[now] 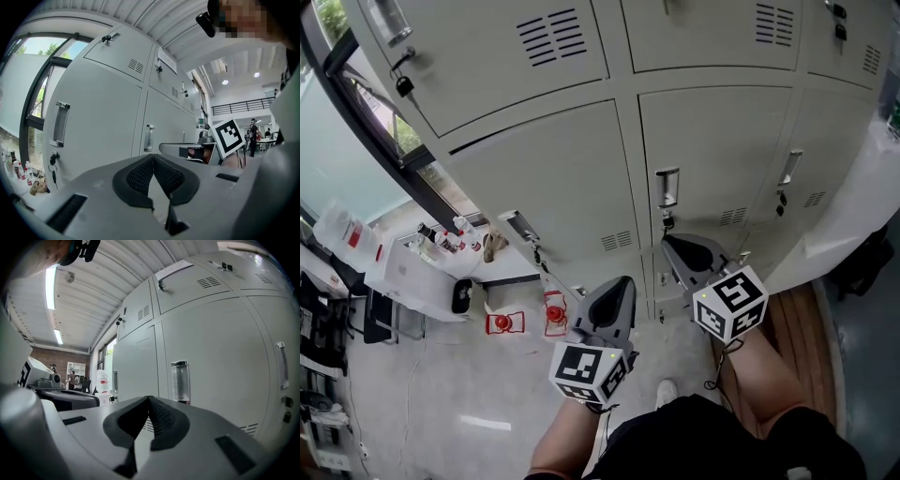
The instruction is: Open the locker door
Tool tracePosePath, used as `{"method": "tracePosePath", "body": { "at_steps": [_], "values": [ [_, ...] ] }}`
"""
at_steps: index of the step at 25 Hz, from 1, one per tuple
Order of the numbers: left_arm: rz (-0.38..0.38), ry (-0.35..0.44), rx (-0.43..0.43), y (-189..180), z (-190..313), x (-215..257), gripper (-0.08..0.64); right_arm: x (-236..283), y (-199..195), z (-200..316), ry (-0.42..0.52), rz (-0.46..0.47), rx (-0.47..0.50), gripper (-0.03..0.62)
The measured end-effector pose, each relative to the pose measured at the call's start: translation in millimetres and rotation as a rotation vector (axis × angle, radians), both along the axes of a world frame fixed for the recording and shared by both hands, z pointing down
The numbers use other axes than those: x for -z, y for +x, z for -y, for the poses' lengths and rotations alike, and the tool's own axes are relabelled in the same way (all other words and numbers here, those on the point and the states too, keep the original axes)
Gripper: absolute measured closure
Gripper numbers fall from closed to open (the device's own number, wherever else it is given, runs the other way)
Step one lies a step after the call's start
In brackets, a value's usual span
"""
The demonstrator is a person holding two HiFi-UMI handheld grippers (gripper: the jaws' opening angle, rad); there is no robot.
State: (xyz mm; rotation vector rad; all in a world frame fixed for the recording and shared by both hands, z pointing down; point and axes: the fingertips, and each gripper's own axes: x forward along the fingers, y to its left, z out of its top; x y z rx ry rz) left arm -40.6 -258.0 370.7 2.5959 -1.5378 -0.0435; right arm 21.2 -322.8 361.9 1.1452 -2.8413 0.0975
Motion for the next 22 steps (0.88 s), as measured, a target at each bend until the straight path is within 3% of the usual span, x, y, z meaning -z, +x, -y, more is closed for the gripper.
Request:
{"method": "tracePosePath", "body": {
  "at_steps": [6, 8, 22],
  "values": [
    [0.012, 0.003, 0.004, 7, 7, -3, 0.543, 3, 3, 19, 0.024, -0.020, -0.016, 0.536],
    [0.017, 0.000, 0.004, 10, 8, -5, 0.543, 3, 3, 25, 0.023, -0.020, -0.021, 0.485],
    [0.017, 0.009, 0.010, -1, 10, 3, 0.543, 9, -3, 65, 0.060, -0.091, -0.121, 0.396]
  ]
}}
